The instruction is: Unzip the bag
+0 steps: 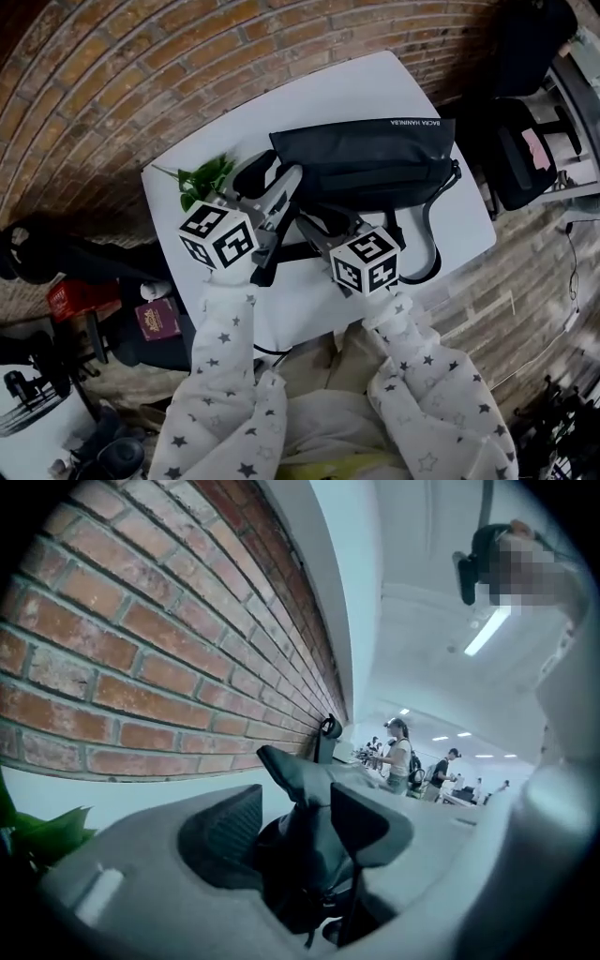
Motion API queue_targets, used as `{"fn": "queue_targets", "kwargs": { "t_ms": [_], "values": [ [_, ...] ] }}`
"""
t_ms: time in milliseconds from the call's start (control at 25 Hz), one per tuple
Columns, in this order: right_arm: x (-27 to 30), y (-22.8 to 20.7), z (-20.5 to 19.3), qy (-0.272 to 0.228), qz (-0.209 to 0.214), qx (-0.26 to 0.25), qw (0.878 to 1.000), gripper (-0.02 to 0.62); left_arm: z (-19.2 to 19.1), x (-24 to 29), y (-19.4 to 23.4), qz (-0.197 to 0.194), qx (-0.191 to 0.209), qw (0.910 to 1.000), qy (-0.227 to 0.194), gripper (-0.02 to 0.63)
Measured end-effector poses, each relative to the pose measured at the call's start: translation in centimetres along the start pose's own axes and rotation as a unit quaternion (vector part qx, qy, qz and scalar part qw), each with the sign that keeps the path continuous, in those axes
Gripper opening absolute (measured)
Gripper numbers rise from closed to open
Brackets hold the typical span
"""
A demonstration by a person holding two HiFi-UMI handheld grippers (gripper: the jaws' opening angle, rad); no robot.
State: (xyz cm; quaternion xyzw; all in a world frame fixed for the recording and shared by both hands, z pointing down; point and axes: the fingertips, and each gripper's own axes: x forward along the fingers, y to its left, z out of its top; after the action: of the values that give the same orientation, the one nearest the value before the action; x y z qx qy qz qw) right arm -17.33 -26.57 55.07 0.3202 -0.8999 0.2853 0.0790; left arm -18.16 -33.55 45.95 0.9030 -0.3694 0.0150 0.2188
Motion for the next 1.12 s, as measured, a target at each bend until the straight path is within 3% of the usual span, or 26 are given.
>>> {"fn": "queue_targets", "kwargs": {
  "t_ms": [320, 560, 800, 1120],
  "values": [
    [0.4, -0.6, -0.1, 0.004, -0.022, -0.017, 1.000, 0.071, -0.5, 1.1, -0.1, -0.032, -0.007, 0.9995, 0.000, 0.224],
    [0.4, -0.9, -0.2, 0.009, -0.034, -0.039, 0.999, 0.028, -0.6, 1.6, -0.1, -0.035, 0.004, 0.9994, 0.003, 0.219],
    [0.1, -0.6, -0.2, 0.003, -0.039, -0.042, 0.998, 0.023, -0.9, 1.7, -0.5, -0.047, 0.026, 0.9986, 0.004, 0.154],
    [-0.4, -0.5, -0.2, 0.009, -0.024, -0.044, 0.999, 0.021, -1.2, 1.9, -0.4, -0.034, 0.048, 0.9983, 0.003, 0.141]
  ]
}}
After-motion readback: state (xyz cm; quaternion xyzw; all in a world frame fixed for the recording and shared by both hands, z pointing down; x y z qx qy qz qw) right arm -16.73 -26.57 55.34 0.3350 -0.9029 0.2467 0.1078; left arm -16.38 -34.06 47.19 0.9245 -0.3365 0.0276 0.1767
